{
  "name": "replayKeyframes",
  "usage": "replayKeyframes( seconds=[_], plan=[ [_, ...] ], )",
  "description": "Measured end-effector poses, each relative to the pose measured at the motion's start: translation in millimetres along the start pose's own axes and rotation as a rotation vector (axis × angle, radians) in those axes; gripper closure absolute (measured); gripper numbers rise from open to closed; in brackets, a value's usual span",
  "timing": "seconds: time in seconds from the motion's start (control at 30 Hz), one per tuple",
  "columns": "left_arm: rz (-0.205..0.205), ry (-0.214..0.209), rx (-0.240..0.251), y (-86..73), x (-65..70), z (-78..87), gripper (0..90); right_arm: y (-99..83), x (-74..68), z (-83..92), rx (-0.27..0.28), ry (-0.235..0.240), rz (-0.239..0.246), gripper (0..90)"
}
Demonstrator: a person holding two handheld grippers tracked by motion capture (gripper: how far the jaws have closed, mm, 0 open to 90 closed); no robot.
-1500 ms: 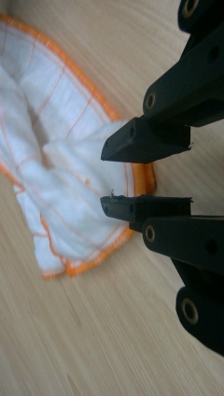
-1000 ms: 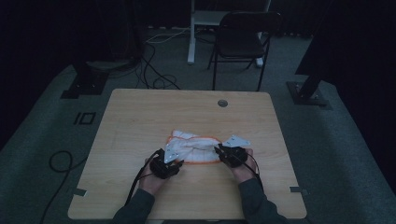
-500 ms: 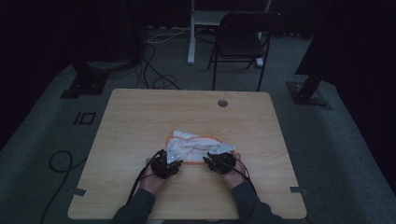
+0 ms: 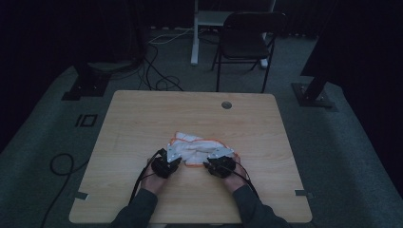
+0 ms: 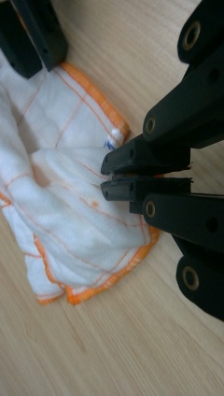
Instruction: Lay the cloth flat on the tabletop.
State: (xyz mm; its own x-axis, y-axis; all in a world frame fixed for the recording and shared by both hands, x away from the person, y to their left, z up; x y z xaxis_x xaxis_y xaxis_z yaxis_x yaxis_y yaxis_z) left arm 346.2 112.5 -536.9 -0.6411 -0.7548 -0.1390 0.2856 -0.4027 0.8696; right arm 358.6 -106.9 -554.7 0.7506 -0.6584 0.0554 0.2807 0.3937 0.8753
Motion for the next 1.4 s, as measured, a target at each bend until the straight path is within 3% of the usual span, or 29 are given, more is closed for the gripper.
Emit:
replayKeyframes(
  seconds=[0.1,0.27,0.4,0.63,0.83,1.07,1.4],
  plan=[
    [0.001,0.011,0.005,2.0,-3.7,0.7,87.4,0.2,2.5,0.8,-0.007,-0.017,0.002,85.5],
    [0.026,0.039,0.019,5.2,-13.5,2.9,87.9,1.3,5.5,6.7,-0.016,-0.035,0.012,86.1],
    [0.038,0.060,0.028,6.5,-22.7,6.3,88.0,1.7,15.6,17.0,-0.018,-0.062,0.016,86.3],
    [0.057,0.089,0.026,5.0,-35.1,7.9,88.0,-1.0,35.6,35.5,-0.008,-0.112,-0.013,86.5],
    [0.071,0.103,0.023,4.6,-38.2,3.0,88.0,-4.3,46.6,42.8,-0.013,-0.149,-0.037,86.5],
    [0.045,0.084,0.036,7.2,-28.2,4.8,81.1,-1.6,37.8,40.5,0.002,-0.122,-0.012,77.3],
    [0.033,0.061,0.059,8.2,-18.5,13.4,73.7,7.2,15.9,33.4,0.031,-0.055,0.028,76.2]
  ],
)
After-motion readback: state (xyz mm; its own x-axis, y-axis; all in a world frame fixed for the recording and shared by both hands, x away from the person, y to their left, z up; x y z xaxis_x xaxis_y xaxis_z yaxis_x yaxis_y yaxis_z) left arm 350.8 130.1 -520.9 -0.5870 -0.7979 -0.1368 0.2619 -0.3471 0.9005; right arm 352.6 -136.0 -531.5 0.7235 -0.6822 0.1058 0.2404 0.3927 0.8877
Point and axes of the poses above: each handheld gripper's, and its own axes: z roughly backward along the jaws, y roughly out of its top, x roughly to its right, the point moved 2 cm from there along -z, roughly forward along the jaws, and after that the axes turned 15 degrees about x, right-handed, at the moved point
